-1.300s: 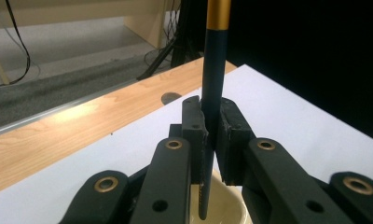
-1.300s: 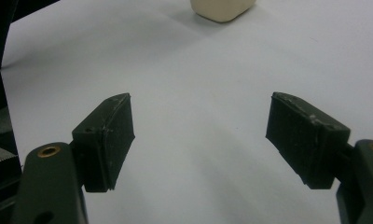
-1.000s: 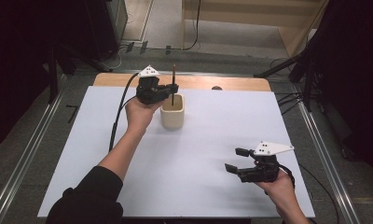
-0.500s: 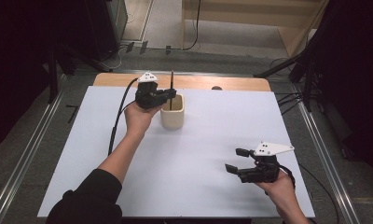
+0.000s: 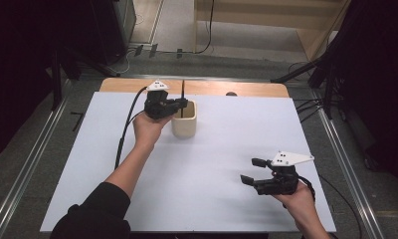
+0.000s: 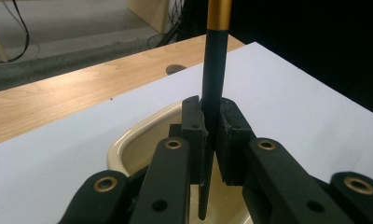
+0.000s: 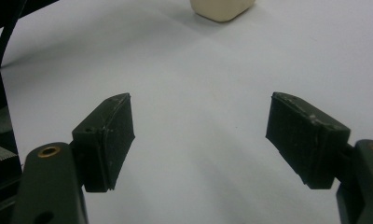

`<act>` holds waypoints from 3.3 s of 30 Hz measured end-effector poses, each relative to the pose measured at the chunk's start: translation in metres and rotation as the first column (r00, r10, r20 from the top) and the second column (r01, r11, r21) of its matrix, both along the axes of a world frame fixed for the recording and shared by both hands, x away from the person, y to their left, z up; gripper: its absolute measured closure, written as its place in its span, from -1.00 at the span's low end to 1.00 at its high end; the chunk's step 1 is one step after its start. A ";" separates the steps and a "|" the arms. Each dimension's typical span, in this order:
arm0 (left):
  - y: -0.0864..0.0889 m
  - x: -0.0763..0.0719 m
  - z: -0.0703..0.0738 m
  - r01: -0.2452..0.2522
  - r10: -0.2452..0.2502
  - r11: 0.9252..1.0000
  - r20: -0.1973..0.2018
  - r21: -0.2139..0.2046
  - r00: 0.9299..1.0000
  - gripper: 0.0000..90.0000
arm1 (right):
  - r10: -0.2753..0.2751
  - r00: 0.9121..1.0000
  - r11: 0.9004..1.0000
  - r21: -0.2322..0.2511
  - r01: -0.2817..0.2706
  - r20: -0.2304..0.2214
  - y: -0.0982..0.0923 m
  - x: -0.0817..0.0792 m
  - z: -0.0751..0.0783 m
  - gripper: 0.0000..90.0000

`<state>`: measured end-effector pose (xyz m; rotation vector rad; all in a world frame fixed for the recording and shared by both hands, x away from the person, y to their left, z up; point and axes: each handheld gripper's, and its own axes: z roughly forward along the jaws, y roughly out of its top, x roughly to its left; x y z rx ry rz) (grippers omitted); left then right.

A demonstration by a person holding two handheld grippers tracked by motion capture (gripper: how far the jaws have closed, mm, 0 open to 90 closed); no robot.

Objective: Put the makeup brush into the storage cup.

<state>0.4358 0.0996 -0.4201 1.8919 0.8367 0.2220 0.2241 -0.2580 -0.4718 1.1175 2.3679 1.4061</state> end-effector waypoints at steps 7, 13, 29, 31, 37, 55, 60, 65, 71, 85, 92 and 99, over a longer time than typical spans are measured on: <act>0.000 -0.001 0.001 -0.004 0.004 1.000 0.011 0.017 1.000 0.86 | 0.002 1.000 1.000 -0.002 -0.002 0.002 0.001 0.000 0.000 -0.46; 0.002 -0.003 0.004 -0.009 0.009 1.000 -0.004 -0.015 1.000 0.33 | -0.001 1.000 1.000 -0.003 0.001 -0.001 0.000 0.000 0.000 -0.46; 0.021 -0.010 0.019 -0.010 0.008 0.999 -0.041 -0.034 0.999 -0.33 | -0.001 1.000 1.000 -0.007 0.001 0.002 0.001 0.000 0.000 -0.46; 0.024 -0.010 0.019 -0.005 0.003 0.999 -0.052 -0.033 0.999 -0.33 | -0.001 1.000 1.000 -0.007 0.001 0.003 0.001 0.000 0.000 -0.46; 0.032 -0.012 0.018 0.004 -0.006 0.999 -0.079 -0.032 0.997 -0.35 | -0.004 1.000 1.000 -0.004 0.004 0.000 0.000 0.000 0.000 -0.46; 0.057 -0.026 0.017 0.043 -0.043 0.999 -0.142 -0.007 0.989 -0.37 | -0.002 1.000 1.000 -0.011 0.002 0.000 0.001 0.000 0.000 -0.46; 0.064 -0.030 0.012 0.046 -0.045 0.999 -0.161 0.001 0.986 -0.37 | -0.003 1.000 1.000 -0.012 0.003 -0.003 0.001 0.000 0.000 -0.46; 0.070 -0.034 0.007 0.050 -0.048 0.999 -0.169 0.010 0.984 -0.36 | -0.002 1.000 1.000 -0.012 0.002 -0.007 0.001 0.000 0.000 -0.46; 0.077 -0.043 0.001 0.055 -0.052 0.998 -0.179 0.012 0.982 -0.36 | -0.003 1.000 1.000 -0.011 0.003 -0.008 0.002 0.000 0.000 -0.46; 0.090 -0.068 -0.006 0.071 -0.069 0.997 -0.162 0.005 0.984 -0.35 | -0.009 1.000 1.000 0.000 0.009 -0.009 0.003 -0.001 -0.001 -0.47; 0.093 -0.077 -0.012 0.084 -0.080 0.996 -0.171 0.012 0.982 -0.36 | -0.012 1.000 1.000 -0.001 0.012 -0.010 0.002 -0.001 -0.001 -0.47; 0.096 -0.088 -0.016 0.107 -0.101 0.994 -0.180 0.026 0.979 -0.36 | -0.011 1.000 1.000 0.001 0.011 -0.006 0.002 -0.001 0.000 -0.47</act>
